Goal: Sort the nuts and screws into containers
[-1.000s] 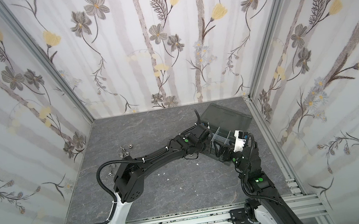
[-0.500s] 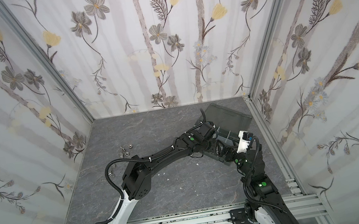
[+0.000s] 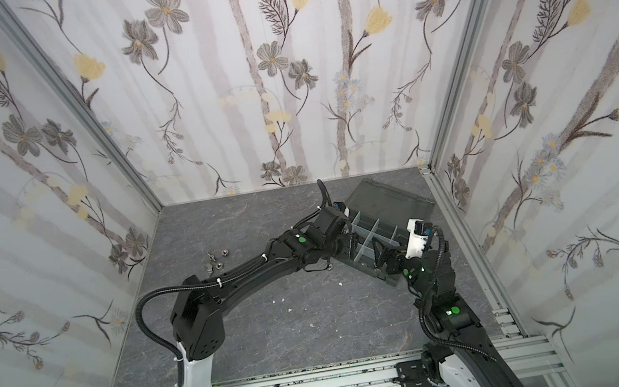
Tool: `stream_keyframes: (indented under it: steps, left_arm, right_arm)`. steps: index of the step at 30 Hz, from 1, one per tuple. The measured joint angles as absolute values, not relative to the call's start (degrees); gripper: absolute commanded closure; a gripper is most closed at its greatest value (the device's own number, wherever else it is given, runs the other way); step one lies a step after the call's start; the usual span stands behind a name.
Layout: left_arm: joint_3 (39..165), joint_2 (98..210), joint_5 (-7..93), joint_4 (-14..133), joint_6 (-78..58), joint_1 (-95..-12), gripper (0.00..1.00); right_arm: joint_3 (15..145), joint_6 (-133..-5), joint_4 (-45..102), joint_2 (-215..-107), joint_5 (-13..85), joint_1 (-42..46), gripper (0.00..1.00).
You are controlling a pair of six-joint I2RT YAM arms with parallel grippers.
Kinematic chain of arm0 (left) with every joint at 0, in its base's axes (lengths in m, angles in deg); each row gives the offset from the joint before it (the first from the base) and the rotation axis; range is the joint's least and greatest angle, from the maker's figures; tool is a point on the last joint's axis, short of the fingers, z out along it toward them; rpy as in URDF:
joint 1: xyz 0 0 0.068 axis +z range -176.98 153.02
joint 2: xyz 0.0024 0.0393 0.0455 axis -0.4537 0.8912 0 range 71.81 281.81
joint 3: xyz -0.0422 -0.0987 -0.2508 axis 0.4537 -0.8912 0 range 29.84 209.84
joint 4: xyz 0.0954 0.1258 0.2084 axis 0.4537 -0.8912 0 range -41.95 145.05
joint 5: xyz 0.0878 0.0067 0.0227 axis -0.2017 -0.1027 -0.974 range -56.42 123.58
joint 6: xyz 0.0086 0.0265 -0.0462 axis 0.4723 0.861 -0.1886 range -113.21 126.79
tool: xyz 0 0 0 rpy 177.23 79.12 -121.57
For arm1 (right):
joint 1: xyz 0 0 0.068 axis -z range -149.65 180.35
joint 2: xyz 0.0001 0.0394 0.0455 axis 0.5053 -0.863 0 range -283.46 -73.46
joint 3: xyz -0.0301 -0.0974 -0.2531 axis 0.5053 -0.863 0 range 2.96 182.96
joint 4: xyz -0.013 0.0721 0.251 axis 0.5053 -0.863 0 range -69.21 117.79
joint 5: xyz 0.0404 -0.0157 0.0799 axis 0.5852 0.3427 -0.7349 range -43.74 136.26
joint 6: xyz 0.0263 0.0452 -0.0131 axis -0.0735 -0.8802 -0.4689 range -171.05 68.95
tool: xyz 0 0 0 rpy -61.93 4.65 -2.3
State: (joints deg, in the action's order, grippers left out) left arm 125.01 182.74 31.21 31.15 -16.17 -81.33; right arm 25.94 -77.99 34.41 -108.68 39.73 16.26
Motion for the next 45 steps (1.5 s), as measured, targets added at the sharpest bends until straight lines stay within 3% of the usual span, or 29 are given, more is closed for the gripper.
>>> stream_keyframes:
  steps: [19, 29, 45]
  left_arm:
    - [89.67, 146.22, 26.86, 41.79, -18.31, -72.39, 0.29]
    - [80.54, 134.39, 26.79, 41.97, -18.97, -68.61, 0.20]
    - [72.91, 125.78, 26.77, 41.27, -18.88, -65.00, 0.15]
  right_arm:
    - [32.68, -80.11, 33.66, -132.09, 55.60, -10.88, 0.15]
    - [37.48, -82.12, 36.68, -144.74, 58.57, -15.32, 0.12]
    - [45.55, -84.54, 39.35, -164.39, 58.94, -16.06, 0.15]
